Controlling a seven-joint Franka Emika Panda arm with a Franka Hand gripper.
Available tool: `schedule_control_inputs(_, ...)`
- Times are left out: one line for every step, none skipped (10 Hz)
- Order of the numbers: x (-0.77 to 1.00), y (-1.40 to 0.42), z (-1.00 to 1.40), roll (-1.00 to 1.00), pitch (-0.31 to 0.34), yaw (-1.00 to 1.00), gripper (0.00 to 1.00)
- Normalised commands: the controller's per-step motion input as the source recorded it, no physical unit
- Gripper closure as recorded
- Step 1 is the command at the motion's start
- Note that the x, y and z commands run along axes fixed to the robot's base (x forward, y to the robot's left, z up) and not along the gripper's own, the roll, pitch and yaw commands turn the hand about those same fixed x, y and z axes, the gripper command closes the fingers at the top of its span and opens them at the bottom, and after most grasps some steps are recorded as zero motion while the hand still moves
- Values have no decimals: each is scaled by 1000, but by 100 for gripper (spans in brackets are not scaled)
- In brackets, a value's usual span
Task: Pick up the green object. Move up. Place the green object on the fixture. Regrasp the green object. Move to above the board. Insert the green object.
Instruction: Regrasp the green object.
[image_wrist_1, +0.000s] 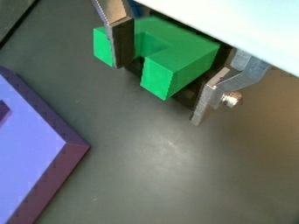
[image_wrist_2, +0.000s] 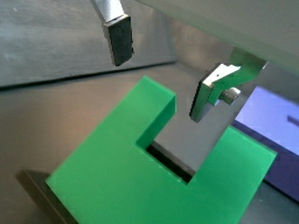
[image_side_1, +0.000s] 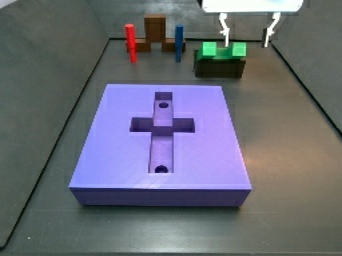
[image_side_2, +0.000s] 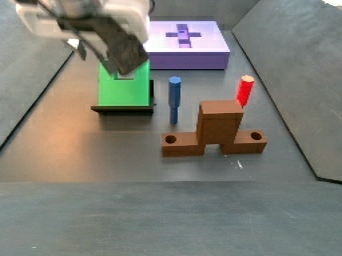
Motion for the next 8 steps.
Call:
schedule_control_inputs(43,-97,280,989,0,54,0)
schedule_control_inputs(43,-91,289,1000,0,57,0)
schedule_control_inputs(0,-40,271,1000,-23,46,0)
schedule_control_inputs(0,0,211,840,-3,60,0)
schedule_control_inputs(0,0,120,891,-29,43,0)
schedule_control_inputs(0,0,103,791,-77,60,0)
schedule_control_inputs(0,0,71,743,-74,74,0)
schedule_control_inputs(0,0,46,754,-69,91,0)
